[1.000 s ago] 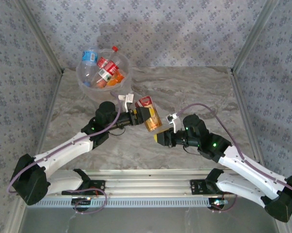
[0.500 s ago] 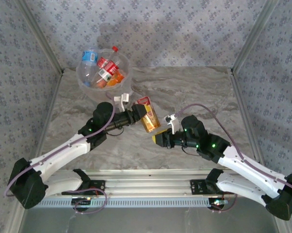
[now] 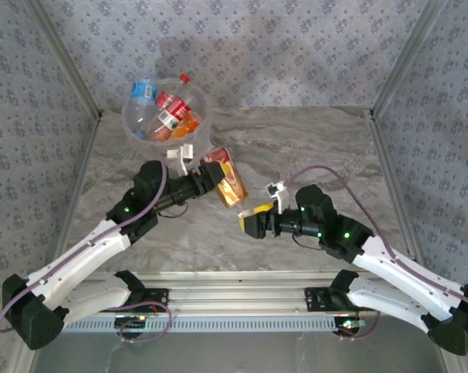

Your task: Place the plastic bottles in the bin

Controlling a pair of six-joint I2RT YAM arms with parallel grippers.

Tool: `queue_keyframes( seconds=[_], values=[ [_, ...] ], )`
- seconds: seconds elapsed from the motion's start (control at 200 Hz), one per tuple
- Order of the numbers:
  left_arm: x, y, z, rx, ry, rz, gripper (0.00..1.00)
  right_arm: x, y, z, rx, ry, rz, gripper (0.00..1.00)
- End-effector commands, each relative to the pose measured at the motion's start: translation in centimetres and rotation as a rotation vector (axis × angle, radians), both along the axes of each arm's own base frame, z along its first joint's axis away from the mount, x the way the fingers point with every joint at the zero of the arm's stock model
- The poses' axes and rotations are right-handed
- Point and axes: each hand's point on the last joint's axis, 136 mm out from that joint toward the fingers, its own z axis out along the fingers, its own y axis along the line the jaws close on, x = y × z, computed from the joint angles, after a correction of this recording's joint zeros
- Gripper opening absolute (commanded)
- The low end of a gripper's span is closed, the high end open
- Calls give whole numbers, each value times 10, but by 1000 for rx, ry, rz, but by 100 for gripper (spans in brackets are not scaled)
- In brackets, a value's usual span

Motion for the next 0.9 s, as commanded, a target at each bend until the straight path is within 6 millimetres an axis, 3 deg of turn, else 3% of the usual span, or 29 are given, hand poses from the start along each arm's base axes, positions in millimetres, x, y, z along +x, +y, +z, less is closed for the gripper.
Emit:
queue_keyframes(
  seconds=[0.0,0.265,0.49,0.745,0.894],
  values=[
    [15,35,35,-49,-8,139,56,-5,-9,36,63,-79,-2,85],
    [56,99,54,-195,93,331,50,-10,-20,50,61,-110,-16,87],
    [88,139,71,-260,133,422,48,-12,-26,52,54,-123,-26,87],
    [117,171,82,-318,175,501,47,-13,-33,52,44,-132,-45,87],
    [131,179,89,-342,180,532,47,-13,-36,51,42,-135,-57,87]
  ],
)
